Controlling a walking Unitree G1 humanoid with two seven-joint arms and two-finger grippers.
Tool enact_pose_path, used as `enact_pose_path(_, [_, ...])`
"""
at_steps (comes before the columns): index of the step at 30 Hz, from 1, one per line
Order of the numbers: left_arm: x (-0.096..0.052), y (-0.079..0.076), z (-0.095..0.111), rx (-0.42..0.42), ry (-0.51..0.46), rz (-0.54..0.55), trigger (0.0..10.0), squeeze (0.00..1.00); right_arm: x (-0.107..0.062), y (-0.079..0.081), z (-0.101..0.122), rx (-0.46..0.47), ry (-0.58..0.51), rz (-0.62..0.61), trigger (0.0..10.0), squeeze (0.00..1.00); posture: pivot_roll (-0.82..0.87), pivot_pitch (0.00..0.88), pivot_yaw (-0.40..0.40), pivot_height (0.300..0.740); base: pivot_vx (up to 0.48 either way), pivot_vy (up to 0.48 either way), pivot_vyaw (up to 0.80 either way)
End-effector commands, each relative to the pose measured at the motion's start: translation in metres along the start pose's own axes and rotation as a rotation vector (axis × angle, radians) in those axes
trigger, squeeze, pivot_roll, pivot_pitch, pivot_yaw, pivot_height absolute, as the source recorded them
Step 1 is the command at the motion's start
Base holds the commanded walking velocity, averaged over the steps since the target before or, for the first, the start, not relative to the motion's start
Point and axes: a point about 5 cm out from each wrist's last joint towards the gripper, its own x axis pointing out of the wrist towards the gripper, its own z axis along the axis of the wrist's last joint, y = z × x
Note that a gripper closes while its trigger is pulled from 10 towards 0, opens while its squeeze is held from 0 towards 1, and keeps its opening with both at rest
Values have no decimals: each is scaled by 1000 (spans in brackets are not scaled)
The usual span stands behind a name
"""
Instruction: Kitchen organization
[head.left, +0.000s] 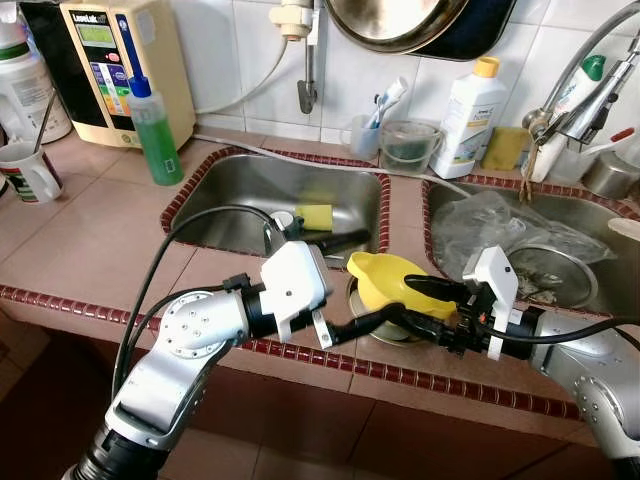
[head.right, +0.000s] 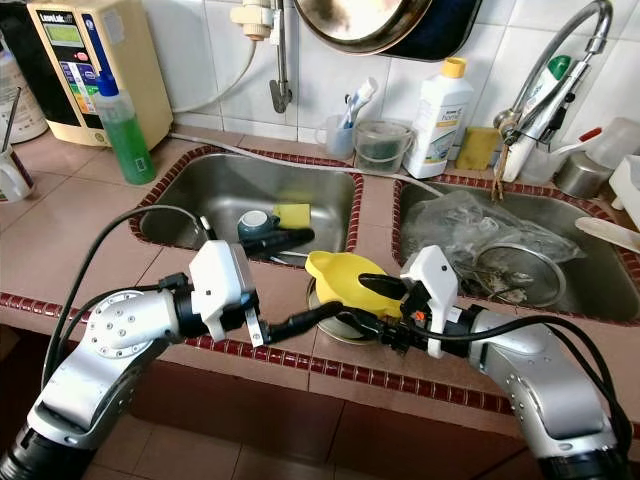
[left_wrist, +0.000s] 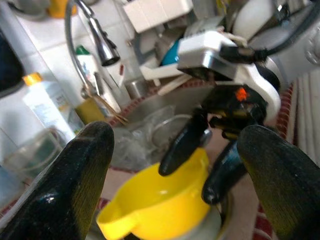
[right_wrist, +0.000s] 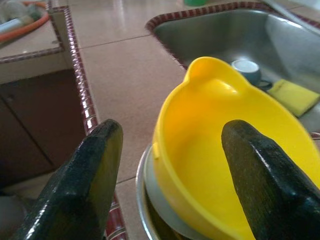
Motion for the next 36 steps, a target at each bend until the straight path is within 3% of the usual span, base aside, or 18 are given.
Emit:
enact_pose_path(1, [1,-5,1,9,8,-42,10000,0,-2,-3,2,-15,34,24,10000,0,-54,52,-23,740,0,0,0])
enact_pose_path(12, [-1,-6,1,2,12,-59,10000,0,-8,-11,2,-8,115,97,10000,0,-57,67,-22,740,0,0,0])
enact_pose_path(22, [0,-8,4,-8,3,-47,10000,0,-12,-30,3,10,180,86,9882,0,-51,73,-28,740,0,0,0])
enact_pose_path(24, [0,-8,5,-8,2,-45,10000,0,-12,-32,3,10,178,85,1059,0,-47,74,-31,740,0,0,0])
enact_pose_path(26, [0,-8,5,-10,1,-43,10000,0,-12,-34,4,6,174,81,1176,0,-46,75,-32,740,0,0,0])
enact_pose_path(27, [0,-8,5,-10,0,-40,10000,0,-12,-34,4,8,173,91,0,0,-45,75,-32,740,0,0,0])
enact_pose_path(36, [0,-8,7,-9,-2,-34,10000,0,-11,-32,3,16,184,131,0,0,-43,74,-32,740,0,0,0])
